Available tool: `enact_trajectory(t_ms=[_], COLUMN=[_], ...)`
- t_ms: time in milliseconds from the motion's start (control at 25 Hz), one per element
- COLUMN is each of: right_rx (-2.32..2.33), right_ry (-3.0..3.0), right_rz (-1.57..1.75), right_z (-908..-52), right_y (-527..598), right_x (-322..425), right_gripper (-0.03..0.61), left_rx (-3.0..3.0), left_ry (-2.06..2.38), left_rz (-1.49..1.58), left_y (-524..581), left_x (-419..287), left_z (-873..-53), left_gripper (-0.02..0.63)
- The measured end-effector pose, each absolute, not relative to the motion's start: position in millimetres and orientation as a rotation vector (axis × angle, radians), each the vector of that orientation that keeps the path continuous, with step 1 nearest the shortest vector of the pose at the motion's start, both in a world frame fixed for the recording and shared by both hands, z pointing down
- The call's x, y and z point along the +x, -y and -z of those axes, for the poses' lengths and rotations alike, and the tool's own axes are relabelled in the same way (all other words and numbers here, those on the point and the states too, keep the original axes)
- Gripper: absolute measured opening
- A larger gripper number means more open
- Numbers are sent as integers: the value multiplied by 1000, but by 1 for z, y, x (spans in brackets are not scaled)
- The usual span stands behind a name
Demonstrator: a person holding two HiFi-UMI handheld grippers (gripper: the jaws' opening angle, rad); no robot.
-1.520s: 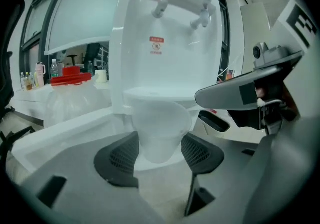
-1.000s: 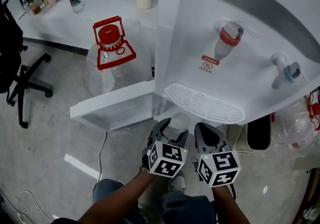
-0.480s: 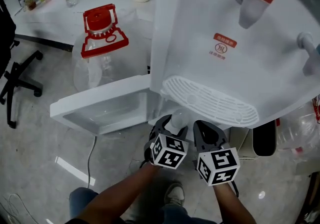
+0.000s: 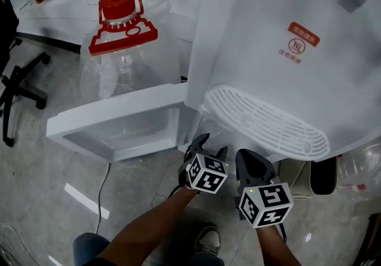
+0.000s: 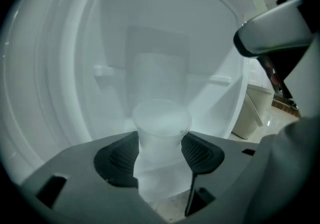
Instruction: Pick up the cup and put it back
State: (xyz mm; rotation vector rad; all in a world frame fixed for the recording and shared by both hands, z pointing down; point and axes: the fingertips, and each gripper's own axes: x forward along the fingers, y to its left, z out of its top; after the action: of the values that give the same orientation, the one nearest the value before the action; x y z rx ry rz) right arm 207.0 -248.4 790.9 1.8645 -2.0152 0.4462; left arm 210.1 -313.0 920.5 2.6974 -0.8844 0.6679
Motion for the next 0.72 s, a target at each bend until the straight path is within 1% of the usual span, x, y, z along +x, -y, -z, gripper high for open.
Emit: enact_trajectory(t_ms=[600,720], right_rx=[1871,1875], right_ry=[1979,1982], right_rz=[-489,-495], right_z=[-802,-803], right_y=[238,239], right_x=[224,224], right_gripper=[21,21], left_rx=[2678,2688], left_ry=[933,914], left_rz=[-652,-649], left_y=[335,332], left_x=[229,231], left_z=[-942,-943], left_gripper=[270,282])
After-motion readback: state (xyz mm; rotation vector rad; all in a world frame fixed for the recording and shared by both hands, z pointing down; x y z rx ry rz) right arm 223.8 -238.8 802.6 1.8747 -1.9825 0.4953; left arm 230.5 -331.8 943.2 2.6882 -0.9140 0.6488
